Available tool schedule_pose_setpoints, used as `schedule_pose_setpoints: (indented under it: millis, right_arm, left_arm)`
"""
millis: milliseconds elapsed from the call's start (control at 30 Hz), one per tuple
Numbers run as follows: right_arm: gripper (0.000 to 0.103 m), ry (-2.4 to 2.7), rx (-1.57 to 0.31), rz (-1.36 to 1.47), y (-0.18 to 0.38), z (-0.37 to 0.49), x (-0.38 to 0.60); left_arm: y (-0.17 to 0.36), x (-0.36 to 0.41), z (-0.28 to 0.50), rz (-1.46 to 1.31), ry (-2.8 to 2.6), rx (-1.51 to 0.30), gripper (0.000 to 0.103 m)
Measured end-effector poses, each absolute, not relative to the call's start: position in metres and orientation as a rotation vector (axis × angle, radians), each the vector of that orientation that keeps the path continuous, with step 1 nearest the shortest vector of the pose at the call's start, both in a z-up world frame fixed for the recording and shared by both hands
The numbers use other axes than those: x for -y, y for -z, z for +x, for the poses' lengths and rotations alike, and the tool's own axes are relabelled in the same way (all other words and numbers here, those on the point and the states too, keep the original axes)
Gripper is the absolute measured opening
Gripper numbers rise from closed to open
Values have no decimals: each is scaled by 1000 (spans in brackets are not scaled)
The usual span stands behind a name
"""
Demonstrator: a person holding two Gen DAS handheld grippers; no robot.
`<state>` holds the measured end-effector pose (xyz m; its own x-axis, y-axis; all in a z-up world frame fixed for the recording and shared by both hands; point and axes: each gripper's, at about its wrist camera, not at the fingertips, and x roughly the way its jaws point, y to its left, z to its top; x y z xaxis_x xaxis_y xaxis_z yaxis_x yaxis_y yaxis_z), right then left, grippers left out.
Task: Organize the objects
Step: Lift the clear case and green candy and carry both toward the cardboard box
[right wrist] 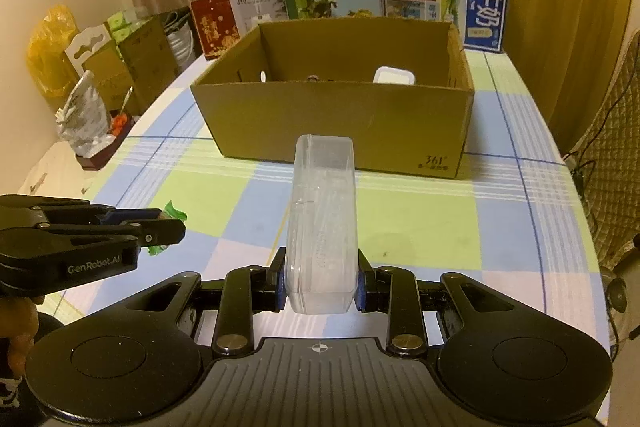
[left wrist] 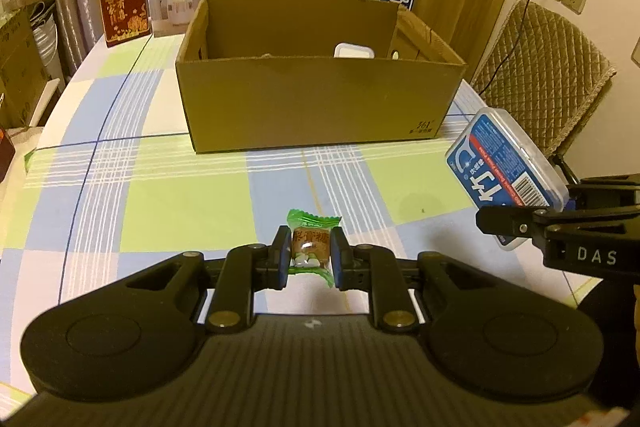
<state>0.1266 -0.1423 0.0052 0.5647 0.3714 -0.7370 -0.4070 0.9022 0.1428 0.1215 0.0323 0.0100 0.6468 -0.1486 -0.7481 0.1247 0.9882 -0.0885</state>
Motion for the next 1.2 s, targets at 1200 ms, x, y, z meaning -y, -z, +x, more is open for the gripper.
schedule_pose_setpoints:
  millis: [1200]
  right_arm:
    - [28, -433, -794, -46, -39, 122, 165]
  left_arm:
    - [-48, -16, 117, 5, 176, -796, 16]
